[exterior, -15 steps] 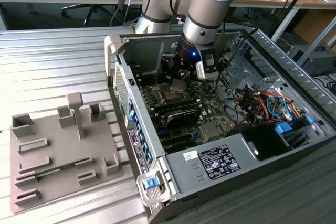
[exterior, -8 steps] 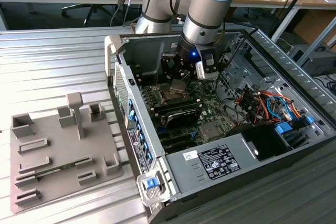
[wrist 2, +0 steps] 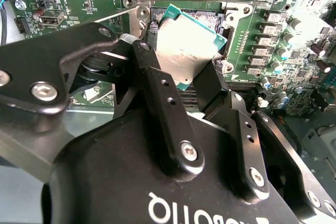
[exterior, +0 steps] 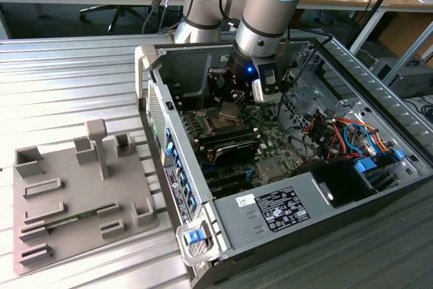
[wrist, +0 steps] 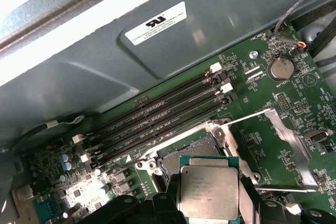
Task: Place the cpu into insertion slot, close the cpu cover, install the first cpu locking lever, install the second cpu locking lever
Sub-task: 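Place the cpu into insertion slot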
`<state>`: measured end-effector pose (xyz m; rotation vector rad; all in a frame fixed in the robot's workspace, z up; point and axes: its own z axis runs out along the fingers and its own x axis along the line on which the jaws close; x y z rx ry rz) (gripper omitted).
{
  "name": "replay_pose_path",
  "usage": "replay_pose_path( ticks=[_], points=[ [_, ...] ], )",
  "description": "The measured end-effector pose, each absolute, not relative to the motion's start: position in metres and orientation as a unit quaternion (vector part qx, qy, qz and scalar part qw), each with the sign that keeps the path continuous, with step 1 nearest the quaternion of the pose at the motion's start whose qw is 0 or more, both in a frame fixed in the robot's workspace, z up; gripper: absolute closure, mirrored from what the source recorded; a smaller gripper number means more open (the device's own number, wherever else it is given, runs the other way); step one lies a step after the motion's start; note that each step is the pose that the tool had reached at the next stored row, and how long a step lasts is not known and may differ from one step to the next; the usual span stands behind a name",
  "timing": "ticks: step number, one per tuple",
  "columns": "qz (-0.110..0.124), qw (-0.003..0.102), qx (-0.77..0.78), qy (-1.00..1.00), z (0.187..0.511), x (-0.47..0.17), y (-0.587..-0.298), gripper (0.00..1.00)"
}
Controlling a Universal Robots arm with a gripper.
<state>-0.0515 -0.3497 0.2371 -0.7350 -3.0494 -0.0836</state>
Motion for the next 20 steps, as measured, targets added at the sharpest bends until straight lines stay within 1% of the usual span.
replay_pose_path(
  ticks=[20],
  points=[
    [-0.027,0.002,-0.246,-0.969,0.2370,-0.0515,-0.3497,0.47]
  ],
)
